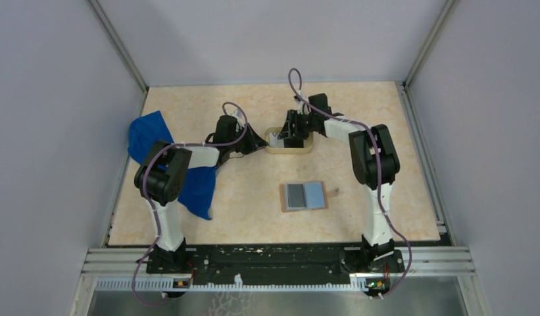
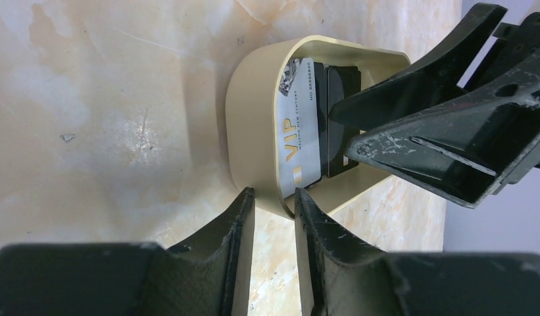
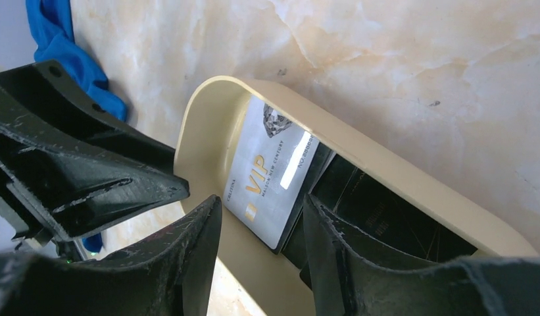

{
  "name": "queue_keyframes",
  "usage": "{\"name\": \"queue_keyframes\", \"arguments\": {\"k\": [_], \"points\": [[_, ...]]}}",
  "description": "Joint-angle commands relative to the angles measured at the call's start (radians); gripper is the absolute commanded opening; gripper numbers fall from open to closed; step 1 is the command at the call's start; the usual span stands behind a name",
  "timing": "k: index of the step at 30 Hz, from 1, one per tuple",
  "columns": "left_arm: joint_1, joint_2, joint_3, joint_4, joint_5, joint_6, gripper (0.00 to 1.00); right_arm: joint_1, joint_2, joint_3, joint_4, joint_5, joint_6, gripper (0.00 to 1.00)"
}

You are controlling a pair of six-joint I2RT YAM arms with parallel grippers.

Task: Put the credit cards into the card holder
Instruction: Pick up the credit card from the storage box.

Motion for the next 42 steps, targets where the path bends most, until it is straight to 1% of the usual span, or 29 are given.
{"name": "queue_keyframes", "arguments": {"k": [1, 5, 9, 20, 26, 34, 36, 39, 42], "points": [[0.006, 0.020, 0.030, -0.001, 0.039, 0.026, 0.32, 0.013, 0.023, 0.028, 0.025, 0.034, 0.051, 0.49], [0.007, 0.022, 0.030, 0.009, 0.061, 0.032, 0.28, 0.029, 0.039, 0.044, 0.008, 0.059, 0.048, 0.50], [0.006, 0.024, 0.030, 0.020, 0.085, 0.037, 0.25, 0.043, 0.051, 0.044, 0.029, 0.024, 0.076, 0.51], [0.006, 0.023, 0.027, 0.028, 0.105, 0.044, 0.21, 0.045, 0.036, -0.030, 0.271, -0.150, 0.282, 0.49], [0.006, 0.018, 0.022, 0.028, 0.098, 0.043, 0.21, 0.045, 0.006, -0.051, 0.320, -0.175, 0.313, 0.47], [0.006, 0.014, 0.016, 0.029, 0.089, 0.041, 0.21, 0.045, -0.005, -0.062, 0.347, -0.192, 0.330, 0.41], [0.006, 0.014, 0.016, 0.029, 0.091, 0.042, 0.21, 0.045, -0.003, -0.062, 0.347, -0.194, 0.328, 0.39], [0.006, 0.013, 0.015, 0.031, 0.089, 0.043, 0.22, 0.045, 0.007, -0.057, 0.337, -0.197, 0.324, 0.33], [0.007, 0.014, 0.015, 0.032, 0.091, 0.043, 0.22, 0.046, 0.016, -0.045, 0.313, -0.195, 0.311, 0.32]]}}
